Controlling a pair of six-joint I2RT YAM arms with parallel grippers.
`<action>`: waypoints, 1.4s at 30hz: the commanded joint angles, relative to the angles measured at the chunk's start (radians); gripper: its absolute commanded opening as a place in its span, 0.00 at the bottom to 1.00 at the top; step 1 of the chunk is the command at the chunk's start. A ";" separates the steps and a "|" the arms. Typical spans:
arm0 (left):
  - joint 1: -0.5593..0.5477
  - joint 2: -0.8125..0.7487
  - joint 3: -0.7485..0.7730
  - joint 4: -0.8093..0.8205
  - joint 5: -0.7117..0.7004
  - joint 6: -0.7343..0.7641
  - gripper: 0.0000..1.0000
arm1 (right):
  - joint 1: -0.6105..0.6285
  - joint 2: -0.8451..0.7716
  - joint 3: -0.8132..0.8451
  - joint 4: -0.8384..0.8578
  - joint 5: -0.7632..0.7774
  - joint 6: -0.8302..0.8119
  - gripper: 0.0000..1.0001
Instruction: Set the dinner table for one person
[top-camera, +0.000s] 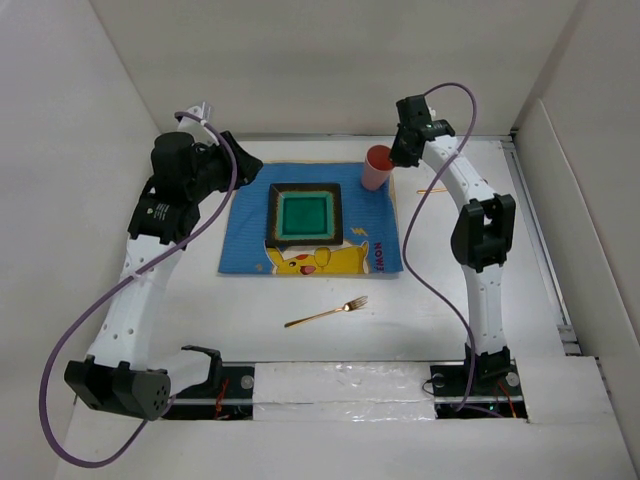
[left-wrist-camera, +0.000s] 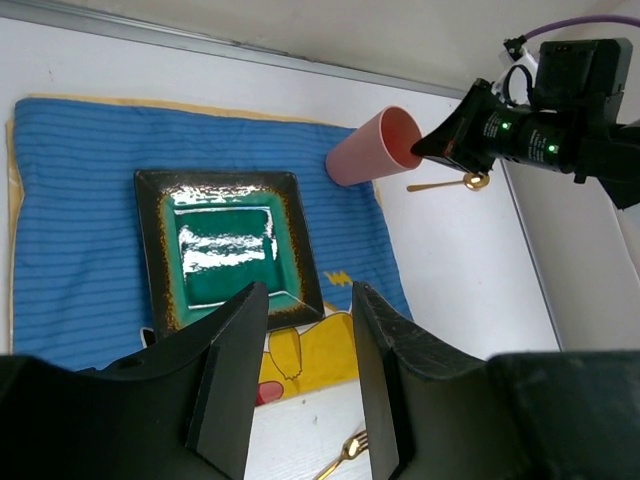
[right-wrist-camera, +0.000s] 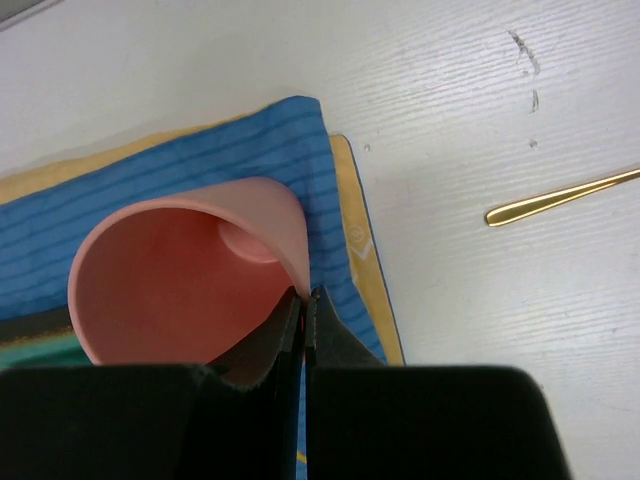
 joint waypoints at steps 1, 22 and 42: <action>-0.005 -0.006 -0.018 0.044 0.010 0.020 0.36 | 0.002 -0.006 0.037 0.004 0.018 -0.006 0.03; -0.535 0.106 -0.059 -0.123 -0.234 0.359 0.48 | -0.047 -0.308 -0.033 0.116 -0.157 0.034 0.61; -0.781 0.321 -0.388 0.012 -0.177 0.358 0.53 | -0.119 -1.130 -1.009 0.423 -0.313 0.105 0.19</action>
